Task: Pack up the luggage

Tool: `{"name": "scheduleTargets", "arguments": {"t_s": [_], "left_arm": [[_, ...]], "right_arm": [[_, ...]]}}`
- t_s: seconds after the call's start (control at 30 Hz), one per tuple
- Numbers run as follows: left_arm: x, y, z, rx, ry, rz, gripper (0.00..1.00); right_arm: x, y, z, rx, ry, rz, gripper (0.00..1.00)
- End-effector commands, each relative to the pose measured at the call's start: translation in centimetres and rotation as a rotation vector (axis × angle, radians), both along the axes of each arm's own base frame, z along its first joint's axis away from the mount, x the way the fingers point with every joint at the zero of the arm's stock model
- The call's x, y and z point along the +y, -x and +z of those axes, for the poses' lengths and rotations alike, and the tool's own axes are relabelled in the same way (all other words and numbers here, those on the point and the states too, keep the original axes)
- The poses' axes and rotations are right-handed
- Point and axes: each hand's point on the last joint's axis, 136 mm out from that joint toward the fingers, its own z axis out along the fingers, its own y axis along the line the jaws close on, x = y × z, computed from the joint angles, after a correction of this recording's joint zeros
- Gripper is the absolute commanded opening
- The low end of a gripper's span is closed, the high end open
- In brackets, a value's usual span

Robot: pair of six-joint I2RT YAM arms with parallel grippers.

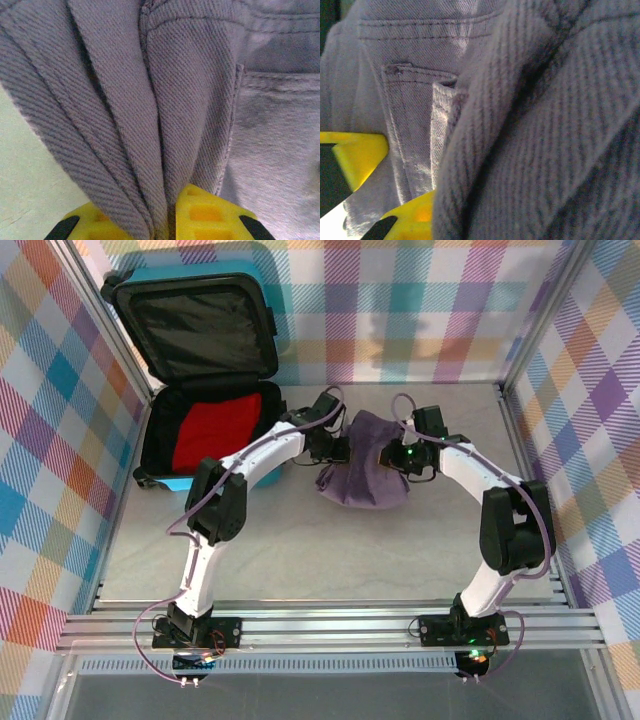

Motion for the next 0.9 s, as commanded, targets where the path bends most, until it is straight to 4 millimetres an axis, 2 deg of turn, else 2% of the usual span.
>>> {"name": "scheduleTargets", "arguments": {"t_s": [0.0,0.17,0.33,0.5,0.87], "left_arm": [[1.6,-1.5,6.3,-0.134,0.029,0.023,0.0],[5.1,-2.6,8.9,-0.184,0.013,0.078,0.0],[8.9,-3.4,10.6,-0.213,-0.012,0.128,0.0],[13.0,-4.1,11.3,-0.214,-0.029,0.189,0.0],[22.6,-5.9,11.4,-0.209,-0.071,0.321,0.0]], "right_arm": [[1.7,-0.9,3.6,-0.085,-0.047,0.04,0.0],[4.2,-2.4,5.6,-0.131,-0.071,0.066,0.0],[7.6,-4.1,7.8,-0.176,-0.102,0.112,0.0],[11.7,-5.4,9.2,-0.205,-0.134,0.168,0.0],[21.2,-8.4,11.3,-0.271,-0.199,0.243,0.0]]}}
